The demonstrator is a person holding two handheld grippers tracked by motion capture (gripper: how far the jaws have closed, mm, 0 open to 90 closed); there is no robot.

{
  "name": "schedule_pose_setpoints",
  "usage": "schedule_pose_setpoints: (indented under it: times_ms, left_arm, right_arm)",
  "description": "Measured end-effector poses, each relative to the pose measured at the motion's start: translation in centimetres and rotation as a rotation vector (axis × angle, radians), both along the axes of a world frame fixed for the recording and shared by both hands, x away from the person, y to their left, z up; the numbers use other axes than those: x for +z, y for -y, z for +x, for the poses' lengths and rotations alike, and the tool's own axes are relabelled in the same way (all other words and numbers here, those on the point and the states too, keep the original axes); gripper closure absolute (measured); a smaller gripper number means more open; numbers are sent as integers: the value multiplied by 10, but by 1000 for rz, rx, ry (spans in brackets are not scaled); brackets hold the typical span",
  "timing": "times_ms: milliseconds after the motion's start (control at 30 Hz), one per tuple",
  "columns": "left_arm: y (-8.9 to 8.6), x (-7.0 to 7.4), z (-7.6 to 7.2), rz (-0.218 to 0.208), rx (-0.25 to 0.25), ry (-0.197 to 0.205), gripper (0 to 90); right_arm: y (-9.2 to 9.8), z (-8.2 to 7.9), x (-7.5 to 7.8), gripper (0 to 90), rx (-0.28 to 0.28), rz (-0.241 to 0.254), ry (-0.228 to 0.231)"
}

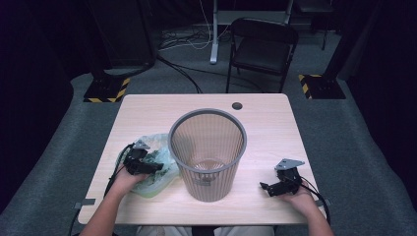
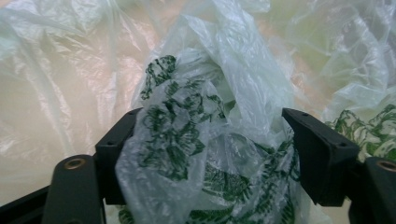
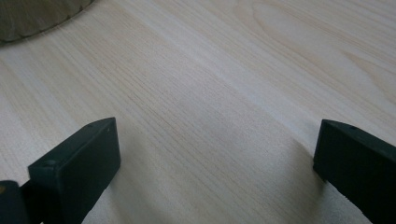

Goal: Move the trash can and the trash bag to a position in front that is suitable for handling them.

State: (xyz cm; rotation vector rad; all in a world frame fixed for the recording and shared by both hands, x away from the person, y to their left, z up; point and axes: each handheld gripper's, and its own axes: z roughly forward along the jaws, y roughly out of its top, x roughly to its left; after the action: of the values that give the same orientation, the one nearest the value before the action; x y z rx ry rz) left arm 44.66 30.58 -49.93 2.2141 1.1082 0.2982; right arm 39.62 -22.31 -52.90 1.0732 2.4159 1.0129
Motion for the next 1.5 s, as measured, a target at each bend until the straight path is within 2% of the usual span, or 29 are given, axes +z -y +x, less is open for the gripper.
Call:
schedule_pose_setpoints:
  times_ms: [433,600,700,800,933,1033,1133,1200,1267,1300,1367,1433,1467,1500]
  left_arm:
    - [11,-11,1,101,-28,3,207]
    - [10,-12,0,95,-25,14,207]
    - [7,-15,-3,62,-26,45,222]
    - [3,-15,-7,48,-21,59,279]
    - [1,-12,-11,59,-29,48,396]
    - [0,-12,-14,55,-37,51,431]
    - [-4,-14,-19,37,-43,71,470]
    - [-6,-14,-21,29,-47,77,494]
    - [-8,-14,-22,30,-51,76,495]
    - [-8,-14,-23,33,-54,74,499]
    - [-10,-14,-23,33,-59,73,499]
    - [-11,-14,-25,35,-60,73,500]
    - [-12,-14,-25,37,-63,72,500]
    - [-13,-14,-25,34,-65,72,499]
  right_arm:
    - [0,0,0,0,1,0,0]
    - [0,0,0,0,1,0,0]
    - [0,0,0,0,1,0,0]
    - [0,0,0,0,1,0,0]
    - [0,1,0,0,4,-1,-1]
    - [0,1,0,0,3,-1,0]
    - [1,1,2,65,-6,-3,-5]
    - [4,-1,7,202,-35,6,-12]
    - [4,0,8,234,-40,9,-18]
    - [7,-1,11,325,-56,29,-46]
    - [7,-1,13,323,-62,35,-55]
    - [6,-4,29,330,-80,11,-15]
    - [6,-4,29,330,-80,11,-15]
    - [4,-6,35,331,-81,14,12]
